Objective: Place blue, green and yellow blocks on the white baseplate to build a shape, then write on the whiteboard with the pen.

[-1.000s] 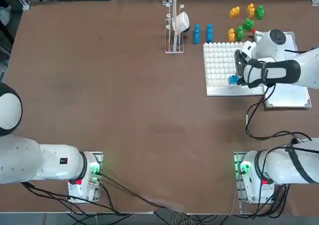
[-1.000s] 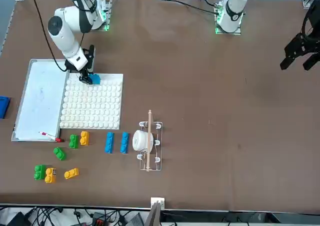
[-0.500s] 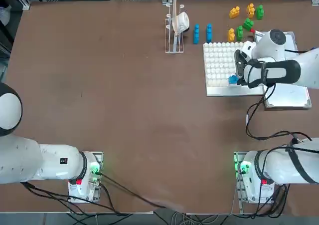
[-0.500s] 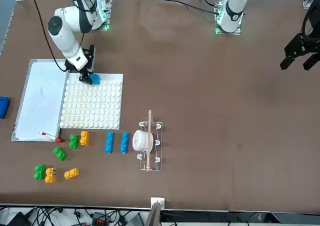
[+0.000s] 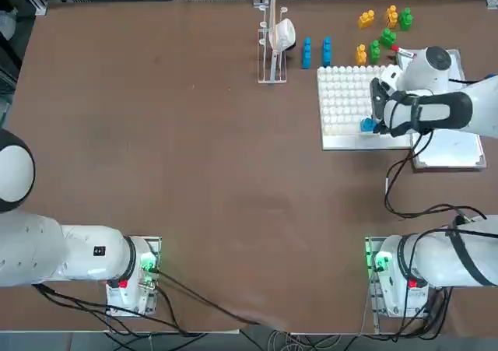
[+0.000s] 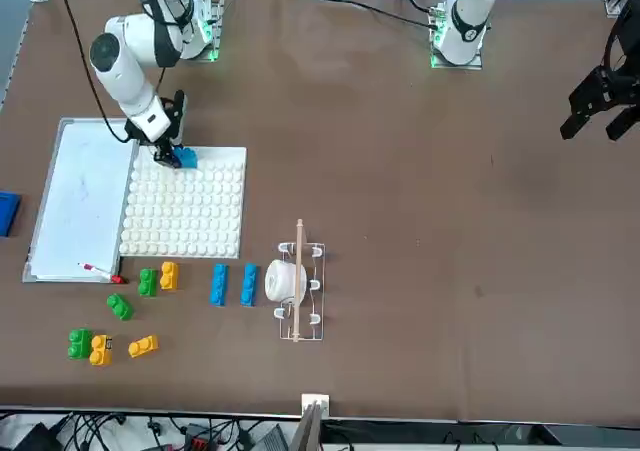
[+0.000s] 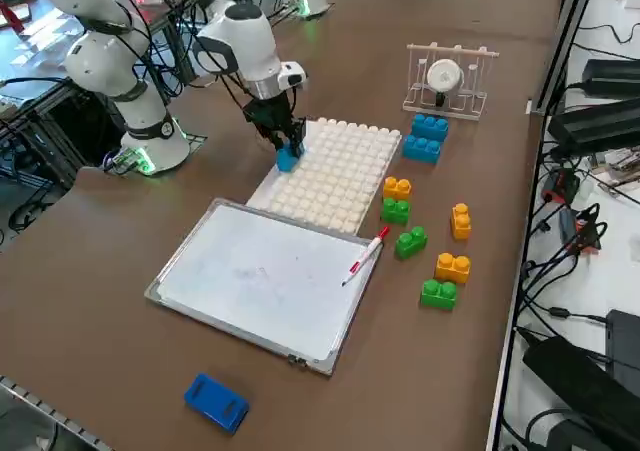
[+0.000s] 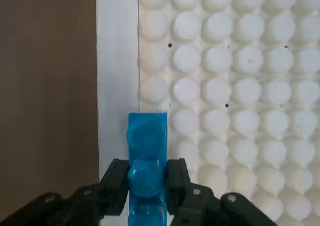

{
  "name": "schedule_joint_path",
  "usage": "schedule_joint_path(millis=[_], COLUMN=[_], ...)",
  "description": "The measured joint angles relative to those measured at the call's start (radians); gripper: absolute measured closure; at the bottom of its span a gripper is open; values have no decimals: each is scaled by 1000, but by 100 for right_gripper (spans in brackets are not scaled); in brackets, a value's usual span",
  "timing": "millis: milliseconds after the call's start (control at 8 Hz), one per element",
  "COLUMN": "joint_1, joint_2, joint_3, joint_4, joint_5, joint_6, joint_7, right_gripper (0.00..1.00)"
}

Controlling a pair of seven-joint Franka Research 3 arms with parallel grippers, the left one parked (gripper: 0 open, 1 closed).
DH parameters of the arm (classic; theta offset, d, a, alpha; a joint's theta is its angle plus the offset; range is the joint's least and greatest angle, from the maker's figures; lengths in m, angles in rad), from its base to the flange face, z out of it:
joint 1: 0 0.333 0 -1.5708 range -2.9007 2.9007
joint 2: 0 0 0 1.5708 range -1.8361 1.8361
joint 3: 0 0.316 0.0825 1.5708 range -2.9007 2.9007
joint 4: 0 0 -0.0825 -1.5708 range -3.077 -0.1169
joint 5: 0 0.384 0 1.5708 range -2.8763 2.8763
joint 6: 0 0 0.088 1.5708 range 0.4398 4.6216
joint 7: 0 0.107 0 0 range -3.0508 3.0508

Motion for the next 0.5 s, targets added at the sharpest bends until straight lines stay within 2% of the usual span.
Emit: schedule_joint_path(millis=[500], joint_1=[0], joint_2=[4], joint_3=[-1], joint_4=[0], joint_5=[0], joint_6=[1], joint_7=[-1], right_gripper=[59])
